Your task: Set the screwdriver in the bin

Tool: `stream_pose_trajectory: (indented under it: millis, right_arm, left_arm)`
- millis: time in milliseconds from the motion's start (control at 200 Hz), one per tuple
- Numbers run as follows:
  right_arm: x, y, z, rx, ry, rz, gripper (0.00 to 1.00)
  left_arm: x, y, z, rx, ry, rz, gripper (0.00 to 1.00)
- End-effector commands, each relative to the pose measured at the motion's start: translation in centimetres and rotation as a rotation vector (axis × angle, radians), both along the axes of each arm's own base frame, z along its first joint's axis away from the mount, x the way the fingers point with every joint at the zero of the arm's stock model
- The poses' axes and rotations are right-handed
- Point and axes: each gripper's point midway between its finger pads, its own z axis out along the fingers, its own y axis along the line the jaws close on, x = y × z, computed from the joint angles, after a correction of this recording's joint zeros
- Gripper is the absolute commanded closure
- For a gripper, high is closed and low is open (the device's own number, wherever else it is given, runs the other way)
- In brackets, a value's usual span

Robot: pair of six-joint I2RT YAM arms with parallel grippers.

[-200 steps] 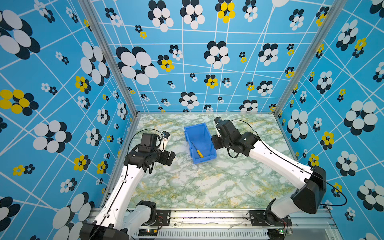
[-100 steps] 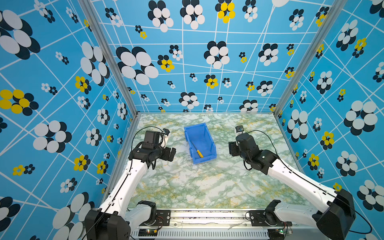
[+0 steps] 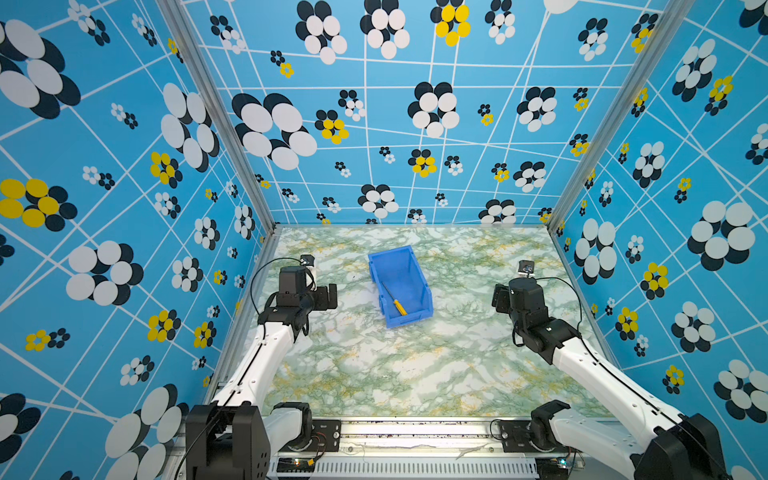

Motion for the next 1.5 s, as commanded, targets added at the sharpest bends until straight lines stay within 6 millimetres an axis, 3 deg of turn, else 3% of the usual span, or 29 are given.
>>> stream_pose_trajectory:
  millis: [0, 105, 180, 420, 580, 815, 910, 1080, 1115, 1210, 1319, 1404, 1414, 1424, 1494]
  right_arm:
    - [-0.1, -1.9, 0.7, -0.016, -0.093, -0.070, 0.23]
    - [-0.4, -3.2, 0.2, -0.042, -0.141, -0.100, 0.23]
    - [-0.7, -4.3, -0.5, -0.059, -0.156, -0.134, 0.23]
    - [-1.3, -7.1, -1.7, -0.104, -0.196, -0.201, 0.22]
    - [-1.4, -8.2, -2.5, -0.068, -0.258, -0.221, 0.22]
    - [1.4, -6.6, -4.3, -0.050, -0.242, -0.110, 0.21]
    - [2.5, -5.6, -5.4, -0.075, -0.216, -0.042, 0.21]
    - [3.8, -5.0, -5.7, -0.065, -0.234, -0.012, 0.20]
    - [4.0, -6.1, -6.4, -0.068, -0.218, -0.040, 0.20]
    - [5.4, -5.2, -8.5, -0.074, -0.193, 0.025, 0.20]
    - [6.1, -5.3, -9.0, -0.034, -0.118, 0.036, 0.20]
    - [6.2, -5.7, -8.8, -0.029, -0.162, 0.029, 0.21]
    - [6.2, -5.7, -8.8, -0.028, -0.162, 0.028, 0.06]
    - [6.3, -5.6, -8.8, -0.027, -0.160, 0.029, 0.02]
    - [6.2, -5.6, -8.9, -0.026, -0.141, 0.030, 0.01]
  left_arm:
    - [2.1, 2.9, 1.1, -0.006, -0.183, 0.107, 0.01]
    - [2.3, 3.7, -0.6, -0.043, -0.187, 0.134, 0.01]
    - [2.5, 3.1, -1.9, -0.079, -0.203, 0.107, 0.01]
    - [3.2, 3.0, -3.0, -0.072, -0.314, 0.100, 0.01]
    - [2.7, 2.7, -3.6, -0.037, -0.385, 0.079, 0.01]
    - [2.0, 1.0, -4.4, -0.006, -0.445, 0.012, 0.01]
    - [1.7, 0.9, -4.9, 0.002, -0.481, 0.011, 0.01]
    - [1.4, 1.0, -4.9, 0.012, -0.492, 0.019, 0.01]
    - [1.4, 1.0, -5.0, 0.011, -0.484, 0.023, 0.01]
    - [1.7, 1.5, -5.1, 0.012, -0.465, 0.052, 0.01]
    - [1.9, 1.8, -5.2, 0.014, -0.456, 0.066, 0.01]
    - [1.9, 1.7, -5.2, 0.011, -0.455, 0.064, 0.01]
    - [1.9, 1.7, -5.2, 0.011, -0.454, 0.064, 0.01]
    - [1.9, 1.7, -5.2, 0.011, -0.453, 0.065, 0.01]
    - [1.9, 1.7, -5.2, 0.014, -0.456, 0.066, 0.01]
